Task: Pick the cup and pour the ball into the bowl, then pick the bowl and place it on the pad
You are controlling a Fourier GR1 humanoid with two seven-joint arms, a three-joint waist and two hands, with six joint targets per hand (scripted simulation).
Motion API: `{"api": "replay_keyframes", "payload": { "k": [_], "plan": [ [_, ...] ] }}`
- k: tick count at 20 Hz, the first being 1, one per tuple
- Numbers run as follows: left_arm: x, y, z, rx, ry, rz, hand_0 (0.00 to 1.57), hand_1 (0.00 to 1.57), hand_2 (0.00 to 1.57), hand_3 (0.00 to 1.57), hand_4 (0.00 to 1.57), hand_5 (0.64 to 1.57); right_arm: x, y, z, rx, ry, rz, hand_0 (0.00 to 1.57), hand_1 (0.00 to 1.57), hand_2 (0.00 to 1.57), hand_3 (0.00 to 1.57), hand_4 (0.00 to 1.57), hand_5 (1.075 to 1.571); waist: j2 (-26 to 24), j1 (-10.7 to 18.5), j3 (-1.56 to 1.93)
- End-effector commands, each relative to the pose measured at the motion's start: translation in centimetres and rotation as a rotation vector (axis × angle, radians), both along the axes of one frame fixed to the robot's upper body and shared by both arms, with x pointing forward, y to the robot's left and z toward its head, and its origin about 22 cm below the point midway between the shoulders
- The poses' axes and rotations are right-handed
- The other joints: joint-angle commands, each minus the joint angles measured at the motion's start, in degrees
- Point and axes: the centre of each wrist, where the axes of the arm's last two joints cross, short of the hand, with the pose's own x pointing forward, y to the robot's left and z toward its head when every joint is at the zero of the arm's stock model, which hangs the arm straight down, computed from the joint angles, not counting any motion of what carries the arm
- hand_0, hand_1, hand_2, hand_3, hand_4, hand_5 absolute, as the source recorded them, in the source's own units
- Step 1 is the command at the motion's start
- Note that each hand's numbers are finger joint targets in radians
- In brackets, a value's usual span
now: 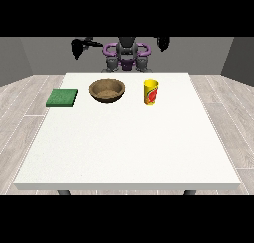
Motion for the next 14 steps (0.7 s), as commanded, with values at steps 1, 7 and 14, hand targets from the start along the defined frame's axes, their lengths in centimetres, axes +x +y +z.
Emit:
{"api": "replay_keyframes", "payload": {
  "k": [1,7,14],
  "plan": [
    [3.0,2.1,1.5,0.059,-0.101,0.028,0.00,0.00,0.00,0.00,0.00,1.317,2.0,0.3,0.9,-0.021,-0.088,0.021,0.00,0.00,0.00,0.00,0.00,1.564,8.1,-0.5,-0.02],
    [6.1,4.6,0.9,0.101,-0.152,0.070,0.00,0.00,0.00,0.00,0.00,1.252,3.7,-1.5,0.9,-0.019,-0.167,0.042,0.00,0.00,0.00,0.00,0.00,1.561,13.0,-2.3,-0.02],
    [6.9,4.0,-4.2,0.114,-0.116,0.103,0.00,0.00,0.00,0.00,0.00,1.259,4.4,-5.8,1.4,-0.048,-0.164,0.066,0.00,0.00,0.00,0.00,0.00,1.562,12.2,-4.5,-0.02]
  ]
}}
